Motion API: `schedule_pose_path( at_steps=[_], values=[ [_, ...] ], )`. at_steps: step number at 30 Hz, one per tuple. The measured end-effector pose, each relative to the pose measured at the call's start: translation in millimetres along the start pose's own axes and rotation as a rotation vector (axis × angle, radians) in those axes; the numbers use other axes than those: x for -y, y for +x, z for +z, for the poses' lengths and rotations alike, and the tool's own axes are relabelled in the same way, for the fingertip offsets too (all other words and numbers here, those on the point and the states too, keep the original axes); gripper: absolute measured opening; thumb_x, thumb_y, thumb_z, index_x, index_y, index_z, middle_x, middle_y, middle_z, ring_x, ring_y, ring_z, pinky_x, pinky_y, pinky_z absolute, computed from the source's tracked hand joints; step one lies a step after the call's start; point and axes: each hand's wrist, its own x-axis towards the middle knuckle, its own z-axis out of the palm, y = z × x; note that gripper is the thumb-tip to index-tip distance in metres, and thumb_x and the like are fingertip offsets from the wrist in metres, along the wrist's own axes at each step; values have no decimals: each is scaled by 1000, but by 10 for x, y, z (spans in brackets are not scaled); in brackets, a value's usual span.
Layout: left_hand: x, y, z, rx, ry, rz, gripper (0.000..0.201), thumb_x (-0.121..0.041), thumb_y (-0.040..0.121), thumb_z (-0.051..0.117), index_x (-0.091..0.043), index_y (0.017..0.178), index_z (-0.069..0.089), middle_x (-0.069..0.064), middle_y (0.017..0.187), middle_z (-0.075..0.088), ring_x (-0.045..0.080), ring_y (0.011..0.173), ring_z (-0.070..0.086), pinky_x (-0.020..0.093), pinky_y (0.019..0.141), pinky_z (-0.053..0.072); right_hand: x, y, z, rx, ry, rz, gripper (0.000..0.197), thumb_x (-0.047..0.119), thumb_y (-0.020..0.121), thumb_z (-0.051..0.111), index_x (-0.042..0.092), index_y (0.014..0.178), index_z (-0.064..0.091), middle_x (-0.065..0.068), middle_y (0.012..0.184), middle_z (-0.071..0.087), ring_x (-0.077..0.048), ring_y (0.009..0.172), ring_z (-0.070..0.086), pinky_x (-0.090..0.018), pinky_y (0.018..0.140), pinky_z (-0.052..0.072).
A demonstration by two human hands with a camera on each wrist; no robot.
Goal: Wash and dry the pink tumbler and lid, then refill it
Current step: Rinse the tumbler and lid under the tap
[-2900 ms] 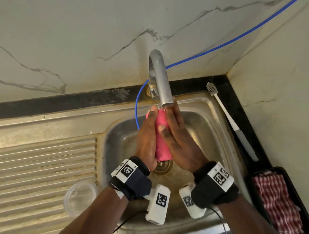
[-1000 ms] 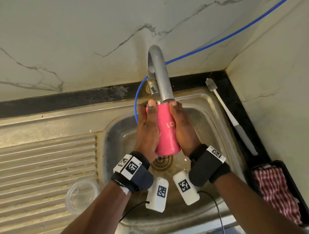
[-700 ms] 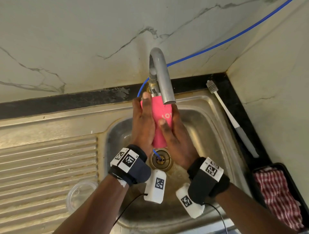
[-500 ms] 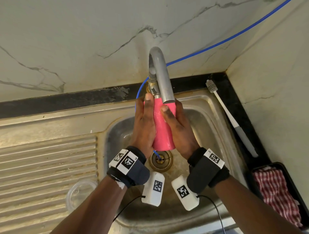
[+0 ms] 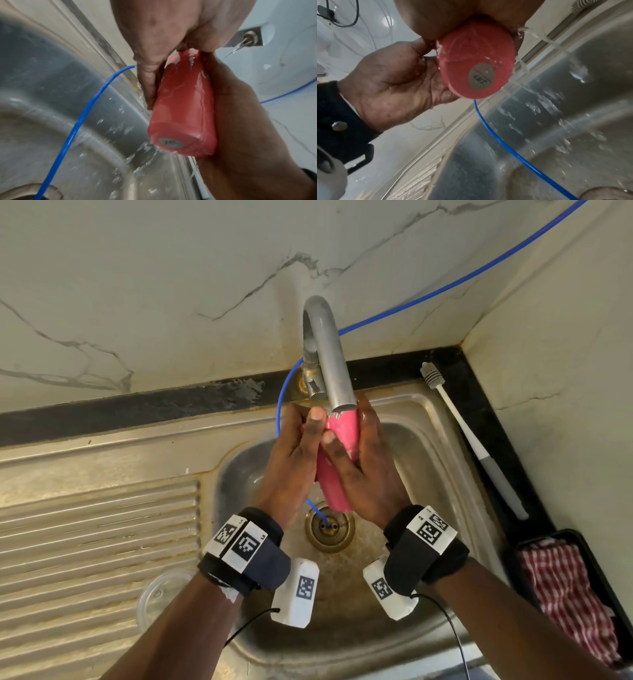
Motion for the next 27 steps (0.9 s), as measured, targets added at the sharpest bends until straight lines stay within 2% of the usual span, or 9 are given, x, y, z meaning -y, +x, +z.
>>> schedule_pose_path(
  at_steps=[2, 5, 7, 13, 16, 18, 20, 23, 27],
  values=[
    [26, -20, -3, 46, -1, -7, 32, -51, 111, 48, -19, 110, 50, 25, 121, 61, 43, 107, 68, 71, 89, 58, -5, 33, -9, -5, 47, 15, 50, 63, 100, 44, 37, 140, 27, -5, 129, 57, -5, 101, 64, -15, 76, 52],
    [43, -52, -22, 72, -36, -37, 34, -47, 110, 44, -13, 116, 48, 17, 115, 67, 17, 96, 73, 42, 76, 68, 26, 131, -42, 18, 26, 24, 36, 69, 97, 39, 40, 118, 31, -7, 111, 61, -13, 89, 69, -30, 71, 60],
    [59, -49, -47, 90, -33, -32, 44, -45, 110, 43, -3, 123, 43, 10, 113, 66, 12, 95, 73, 32, 72, 65, 50, 181, -73, 47, 27, 43, 30, 64, 99, 43, 38, 111, 35, -5, 109, 63, -16, 87, 70, -37, 73, 63],
    [-9, 9, -58, 112, 10, -9, 35, -42, 113, 42, -7, 112, 44, 6, 101, 60, 16, 90, 68, 40, 73, 66, 142, 167, -123, 22, 234, 132, 14, 48, 109, 39, 35, 113, 42, -2, 107, 64, -1, 76, 70, -17, 57, 56],
    [-64, 62, -87, 43, -27, 4, 26, -43, 113, 41, -20, 116, 51, -7, 93, 70, 15, 86, 73, 39, 69, 66, 61, -1, -29, 53, 141, 68, 53, 59, 105, 36, 34, 150, 27, -4, 136, 57, -3, 100, 69, -21, 73, 60],
    [-57, 71, -117, 35, -38, -3, 25, -44, 113, 41, -24, 123, 52, -17, 94, 74, 10, 90, 77, 38, 70, 67, -15, -106, 5, 83, 60, 13, 64, 62, 104, 35, 37, 160, 16, -1, 143, 54, -6, 112, 66, -24, 84, 60],
    [-6, 25, -113, 69, -21, -20, 30, -46, 112, 42, -19, 117, 50, -15, 93, 71, 9, 90, 75, 40, 72, 67, -28, -89, -32, 96, 92, 88, 62, 64, 102, 34, 38, 157, 25, 3, 132, 61, -7, 105, 69, -29, 83, 63],
    [62, -44, -56, 138, 41, -22, 39, -50, 109, 43, -11, 112, 46, -12, 94, 67, 12, 95, 72, 51, 78, 67, 65, 77, -151, 66, 211, 242, 42, 62, 104, 34, 34, 132, 48, 5, 102, 68, -13, 86, 73, -42, 76, 63],
    [10, 32, -59, 86, 44, 5, 31, -46, 112, 42, -15, 110, 48, -15, 84, 65, 9, 83, 70, 42, 67, 66, 109, -18, -78, 21, 215, 208, 42, 56, 107, 32, 30, 137, 46, 5, 108, 66, -2, 87, 72, -25, 69, 61]
  ],
)
